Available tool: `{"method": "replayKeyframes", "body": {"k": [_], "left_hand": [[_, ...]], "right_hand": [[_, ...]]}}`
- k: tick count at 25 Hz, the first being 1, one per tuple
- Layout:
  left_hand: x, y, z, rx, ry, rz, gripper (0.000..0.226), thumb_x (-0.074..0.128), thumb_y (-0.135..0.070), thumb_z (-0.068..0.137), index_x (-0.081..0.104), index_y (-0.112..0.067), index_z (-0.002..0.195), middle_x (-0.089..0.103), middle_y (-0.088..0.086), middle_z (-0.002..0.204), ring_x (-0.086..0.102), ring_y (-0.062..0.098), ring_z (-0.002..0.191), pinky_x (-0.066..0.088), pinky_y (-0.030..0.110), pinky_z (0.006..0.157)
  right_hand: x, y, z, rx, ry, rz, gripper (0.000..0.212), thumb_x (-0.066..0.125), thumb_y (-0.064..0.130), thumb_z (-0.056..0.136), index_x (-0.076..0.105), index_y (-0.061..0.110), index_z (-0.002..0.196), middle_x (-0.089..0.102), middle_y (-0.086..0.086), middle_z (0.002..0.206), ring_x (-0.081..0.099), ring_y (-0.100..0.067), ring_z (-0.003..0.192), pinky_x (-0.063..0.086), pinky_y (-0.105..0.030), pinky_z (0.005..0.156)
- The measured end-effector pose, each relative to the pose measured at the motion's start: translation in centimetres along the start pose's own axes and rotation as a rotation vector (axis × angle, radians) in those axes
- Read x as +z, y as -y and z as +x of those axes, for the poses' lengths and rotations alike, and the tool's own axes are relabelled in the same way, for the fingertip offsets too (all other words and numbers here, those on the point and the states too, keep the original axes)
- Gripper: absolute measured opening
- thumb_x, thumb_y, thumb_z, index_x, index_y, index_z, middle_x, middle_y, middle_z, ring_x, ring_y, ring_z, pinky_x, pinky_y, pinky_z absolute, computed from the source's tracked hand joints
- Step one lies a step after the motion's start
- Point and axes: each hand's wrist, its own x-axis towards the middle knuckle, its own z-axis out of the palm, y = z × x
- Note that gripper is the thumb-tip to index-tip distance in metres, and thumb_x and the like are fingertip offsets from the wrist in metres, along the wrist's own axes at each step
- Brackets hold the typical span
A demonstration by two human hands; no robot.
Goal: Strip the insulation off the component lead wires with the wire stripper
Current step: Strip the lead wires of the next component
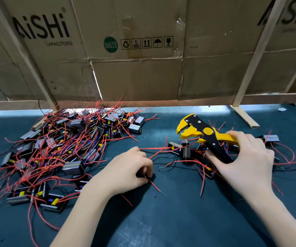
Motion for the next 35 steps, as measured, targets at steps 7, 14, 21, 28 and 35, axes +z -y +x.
{"method": "replayKeyframes", "body": {"k": [7, 14, 21, 28, 35], "left_hand": [[0.6, -0.5, 0.1, 0.028, 0.008, -0.002, 0.006, 0.061, -0.024, 0.091, 0.057, -0.023, 0.096, 0.054, -0.011, 0.098, 0.040, 0.010, 0.103, 0.038, 0.023, 0.082], [1.2, -0.9, 0.3, 0.012, 0.000, 0.135, 0.009, 0.051, -0.025, 0.097, 0.057, -0.020, 0.102, 0.053, -0.006, 0.102, 0.038, 0.016, 0.104, 0.037, 0.026, 0.083], [0.7, -1.0, 0.9, -0.079, -0.442, -0.294, 0.002, 0.055, -0.014, 0.098, 0.055, -0.016, 0.097, 0.063, -0.009, 0.078, 0.057, 0.013, 0.078, 0.042, 0.029, 0.079], [0.7, -1.3, 1.2, -0.053, -0.545, -0.709, 0.007, 0.064, -0.014, 0.092, 0.067, -0.018, 0.087, 0.066, -0.003, 0.066, 0.062, 0.010, 0.064, 0.050, 0.032, 0.068], [1.4, -1.9, 1.4, -0.119, -0.502, -0.705, 0.013, 0.064, -0.014, 0.093, 0.066, -0.024, 0.084, 0.066, -0.003, 0.063, 0.060, 0.018, 0.062, 0.049, 0.050, 0.070]], "right_hand": [[0.0, 0.3, 0.0, -0.042, 0.014, 0.065, 0.066, 0.084, 0.045, 0.065, 0.059, 0.014, 0.118, 0.065, -0.003, 0.104, 0.058, -0.032, 0.096, 0.035, -0.042, 0.081], [0.0, 0.3, -0.1, -0.061, 0.006, 0.014, 0.058, 0.076, 0.053, 0.070, 0.063, 0.015, 0.112, 0.063, -0.005, 0.094, 0.056, -0.034, 0.091, 0.034, -0.042, 0.077], [0.2, 0.0, 0.0, -0.067, -0.021, -0.004, 0.055, 0.079, 0.051, 0.070, 0.062, 0.016, 0.109, 0.061, -0.005, 0.091, 0.055, -0.034, 0.089, 0.034, -0.042, 0.076], [0.3, 0.2, -0.2, -0.117, -0.012, -0.096, 0.057, 0.067, 0.057, 0.065, 0.063, 0.014, 0.102, 0.057, -0.003, 0.082, 0.053, -0.033, 0.080, 0.029, -0.038, 0.071], [0.2, 0.7, -0.5, -0.179, 0.003, -0.097, 0.057, 0.053, 0.065, 0.070, 0.062, 0.019, 0.103, 0.054, 0.003, 0.079, 0.052, -0.028, 0.077, 0.030, -0.038, 0.073]]}}
